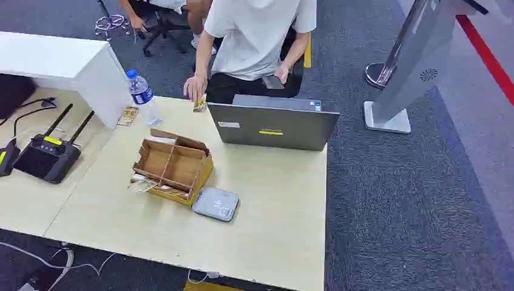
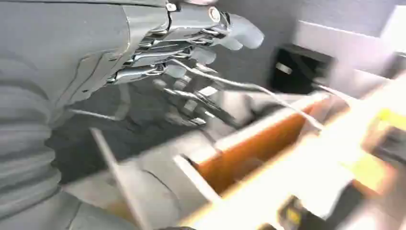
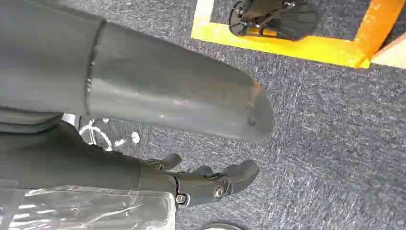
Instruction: Pass the card to the sensor for recognition and then transmit it.
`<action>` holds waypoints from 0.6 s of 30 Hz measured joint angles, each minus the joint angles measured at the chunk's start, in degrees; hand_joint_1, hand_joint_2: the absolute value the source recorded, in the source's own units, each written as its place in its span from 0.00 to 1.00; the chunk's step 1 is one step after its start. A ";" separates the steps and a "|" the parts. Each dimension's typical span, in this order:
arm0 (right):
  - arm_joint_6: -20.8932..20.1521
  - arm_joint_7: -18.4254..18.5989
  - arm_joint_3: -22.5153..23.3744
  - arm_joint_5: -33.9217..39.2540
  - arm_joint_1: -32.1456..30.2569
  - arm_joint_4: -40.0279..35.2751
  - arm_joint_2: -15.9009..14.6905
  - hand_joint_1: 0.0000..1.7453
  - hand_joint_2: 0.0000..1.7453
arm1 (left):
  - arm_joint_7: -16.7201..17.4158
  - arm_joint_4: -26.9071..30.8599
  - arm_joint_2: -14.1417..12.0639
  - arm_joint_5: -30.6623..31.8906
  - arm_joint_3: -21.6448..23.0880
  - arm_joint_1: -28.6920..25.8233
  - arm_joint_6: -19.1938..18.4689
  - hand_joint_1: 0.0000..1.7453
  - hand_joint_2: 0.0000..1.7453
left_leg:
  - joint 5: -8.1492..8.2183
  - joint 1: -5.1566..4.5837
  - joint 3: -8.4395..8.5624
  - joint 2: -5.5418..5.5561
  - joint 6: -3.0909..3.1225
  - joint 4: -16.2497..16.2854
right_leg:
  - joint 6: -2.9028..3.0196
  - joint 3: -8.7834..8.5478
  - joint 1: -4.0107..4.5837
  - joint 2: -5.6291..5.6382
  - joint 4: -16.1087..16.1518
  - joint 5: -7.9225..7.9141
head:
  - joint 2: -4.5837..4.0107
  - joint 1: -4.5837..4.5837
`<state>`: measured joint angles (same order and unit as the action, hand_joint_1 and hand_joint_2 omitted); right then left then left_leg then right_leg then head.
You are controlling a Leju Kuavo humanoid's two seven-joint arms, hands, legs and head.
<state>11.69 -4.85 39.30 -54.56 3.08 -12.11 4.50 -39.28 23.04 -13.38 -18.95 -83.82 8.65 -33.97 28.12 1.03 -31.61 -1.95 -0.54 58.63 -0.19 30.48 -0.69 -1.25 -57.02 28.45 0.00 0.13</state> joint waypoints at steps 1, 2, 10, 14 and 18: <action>-0.17 0.02 0.13 -0.44 0.01 0.09 0.00 0.00 0.00 | -0.33 0.59 0.02 -0.30 -0.44 0.27 -2.96 0.00 1.00 | 0.00 0.02 0.00 0.00 0.00 0.00 | 0.01 0.00 0.01 0.00 0.01 -0.01 | 0.00 0.11; -0.26 0.09 0.22 -0.85 0.02 0.17 0.02 0.00 0.00 | -0.52 1.15 -0.15 -0.46 -0.72 0.64 -5.08 0.00 1.00 | -0.04 0.02 -0.02 0.03 -0.04 0.00 | 0.01 0.03 0.01 -0.01 0.01 -0.01 | 0.00 0.11; -0.31 0.68 0.90 -3.23 0.89 0.35 0.46 0.00 0.00 | -0.26 27.66 7.73 -0.19 5.61 9.40 -1.54 0.00 1.00 | -0.48 0.10 -0.24 0.31 -0.16 0.06 | 0.18 0.46 0.12 -0.28 0.05 -0.40 | 0.00 0.20; -0.33 2.07 0.94 -5.41 1.80 0.46 0.83 0.00 0.00 | -0.55 56.35 16.60 12.51 26.01 11.05 29.39 0.00 1.00 | -0.84 0.19 -0.96 0.64 -0.05 0.27 | 0.07 0.91 0.23 -0.59 0.02 -0.80 | 0.00 0.11; -0.50 3.32 0.94 -7.41 2.87 0.48 1.01 0.00 0.00 | 1.47 72.59 17.66 33.76 51.18 18.65 54.14 0.00 1.00 | -1.24 0.20 -1.65 0.90 0.05 0.34 | -0.01 1.25 0.29 -0.88 0.00 -1.26 | 0.00 -0.04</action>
<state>11.19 -1.53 40.24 -61.97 5.94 -11.63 5.51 -37.81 95.63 4.29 14.81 -32.64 27.30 20.17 26.89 1.22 -33.27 -1.05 -0.49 58.98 -0.20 31.73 -0.40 -2.13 -57.02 27.19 0.00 0.09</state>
